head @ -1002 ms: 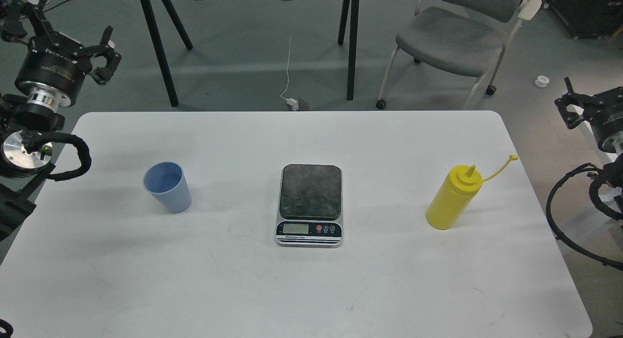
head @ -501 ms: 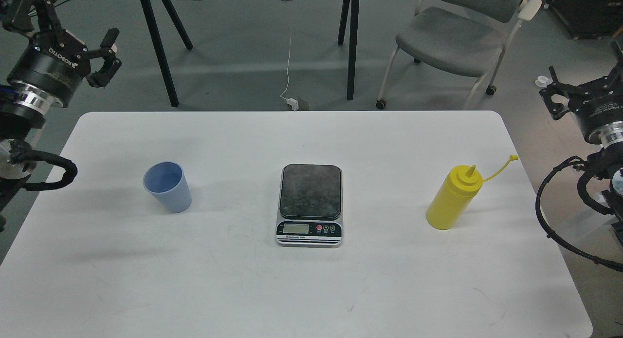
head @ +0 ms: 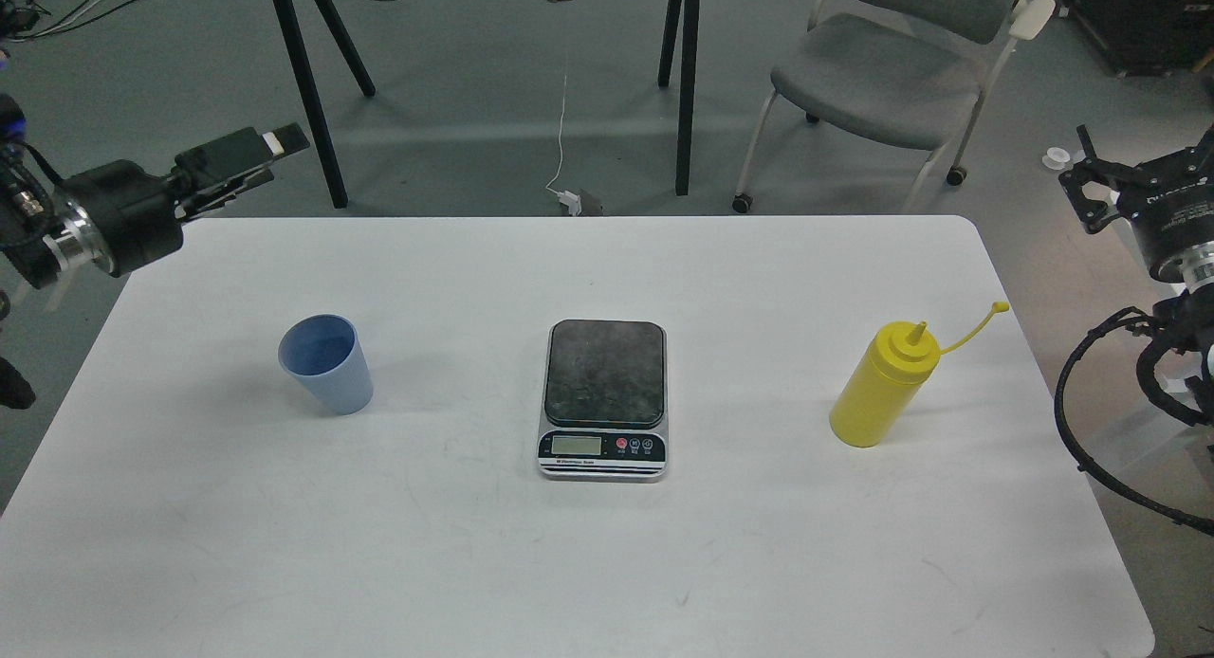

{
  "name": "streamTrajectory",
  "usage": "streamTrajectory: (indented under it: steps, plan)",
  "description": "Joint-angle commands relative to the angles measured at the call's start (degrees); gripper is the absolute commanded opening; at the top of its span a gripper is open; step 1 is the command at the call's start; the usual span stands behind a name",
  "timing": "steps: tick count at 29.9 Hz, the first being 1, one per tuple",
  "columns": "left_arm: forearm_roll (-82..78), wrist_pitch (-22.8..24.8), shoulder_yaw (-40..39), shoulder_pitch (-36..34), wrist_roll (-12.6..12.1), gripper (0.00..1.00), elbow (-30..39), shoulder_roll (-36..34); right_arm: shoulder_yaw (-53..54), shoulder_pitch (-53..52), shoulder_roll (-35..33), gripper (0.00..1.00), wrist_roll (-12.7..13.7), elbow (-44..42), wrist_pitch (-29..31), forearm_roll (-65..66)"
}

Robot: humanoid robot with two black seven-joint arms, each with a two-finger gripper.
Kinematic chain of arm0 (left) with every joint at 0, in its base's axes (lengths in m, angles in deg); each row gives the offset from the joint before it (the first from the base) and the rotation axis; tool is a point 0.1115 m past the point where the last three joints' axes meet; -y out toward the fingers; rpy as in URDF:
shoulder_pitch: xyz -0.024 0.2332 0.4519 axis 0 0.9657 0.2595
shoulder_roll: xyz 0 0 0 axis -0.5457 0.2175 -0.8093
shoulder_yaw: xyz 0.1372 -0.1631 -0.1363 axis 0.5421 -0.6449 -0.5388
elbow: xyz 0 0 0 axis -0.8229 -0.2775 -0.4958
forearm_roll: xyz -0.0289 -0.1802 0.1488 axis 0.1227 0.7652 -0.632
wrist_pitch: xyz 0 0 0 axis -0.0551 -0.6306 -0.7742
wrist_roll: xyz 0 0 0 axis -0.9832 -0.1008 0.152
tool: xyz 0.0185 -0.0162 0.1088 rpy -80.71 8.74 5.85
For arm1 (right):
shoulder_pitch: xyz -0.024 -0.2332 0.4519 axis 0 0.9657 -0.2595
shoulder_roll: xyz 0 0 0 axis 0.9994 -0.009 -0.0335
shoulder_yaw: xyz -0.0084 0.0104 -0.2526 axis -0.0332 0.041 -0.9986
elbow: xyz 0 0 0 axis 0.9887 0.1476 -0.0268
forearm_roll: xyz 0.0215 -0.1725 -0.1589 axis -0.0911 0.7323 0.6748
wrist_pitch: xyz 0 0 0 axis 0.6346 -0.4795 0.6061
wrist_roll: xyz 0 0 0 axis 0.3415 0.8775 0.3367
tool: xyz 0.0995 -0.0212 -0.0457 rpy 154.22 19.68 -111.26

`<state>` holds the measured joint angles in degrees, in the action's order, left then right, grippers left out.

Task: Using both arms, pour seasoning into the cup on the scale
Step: 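Lower the left gripper and grasp the blue cup, then carry the blue cup with the left gripper and set it on the scale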

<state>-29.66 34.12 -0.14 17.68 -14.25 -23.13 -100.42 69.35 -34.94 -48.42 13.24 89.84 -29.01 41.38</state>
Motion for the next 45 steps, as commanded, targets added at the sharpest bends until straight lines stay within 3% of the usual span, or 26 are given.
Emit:
streamTrajectory:
  steps: [1,5,11,14,20,24,35,45]
  plan:
    - [-16.9,-8.0,4.7,0.3,0.0,0.98,-1.0,0.4,0.2,0.2,-0.2,0.99,0.0,0.0,0.0,0.0]
    - [-23.2,-17.0,13.9,-0.2,0.0,0.97,-4.8,1.0,0.7,0.2,-0.2,0.99,0.0,0.0,0.0,0.0]
    - [-23.3,-19.4,22.5,-2.8,0.0,0.91,-14.8,6.4,0.8,0.6,-0.2,0.99,0.0,0.4,0.0,0.0]
    - [-23.4,-20.6,24.4,-2.9,0.0,0.83,-16.7,8.4,0.9,1.3,-0.2,0.99,0.0,1.0,0.0,0.0]
    - [-23.2,-21.3,27.5,-3.2,0.0,0.68,-20.2,10.6,2.0,1.8,-1.1,0.99,0.0,1.3,0.0,0.0]
    - [-23.3,-21.3,27.7,-3.5,0.0,0.48,-23.2,11.6,2.2,2.4,-1.2,0.99,0.0,1.3,0.0,0.0]
    - [-23.4,-21.1,27.8,-4.1,0.0,0.06,-23.4,12.2,3.0,3.9,-1.2,0.99,0.0,1.3,0.0,0.0]
    - [-23.1,-20.6,27.7,-7.4,0.0,0.02,-21.8,12.2,5.1,5.2,-2.8,0.99,0.0,1.7,0.0,-0.1]
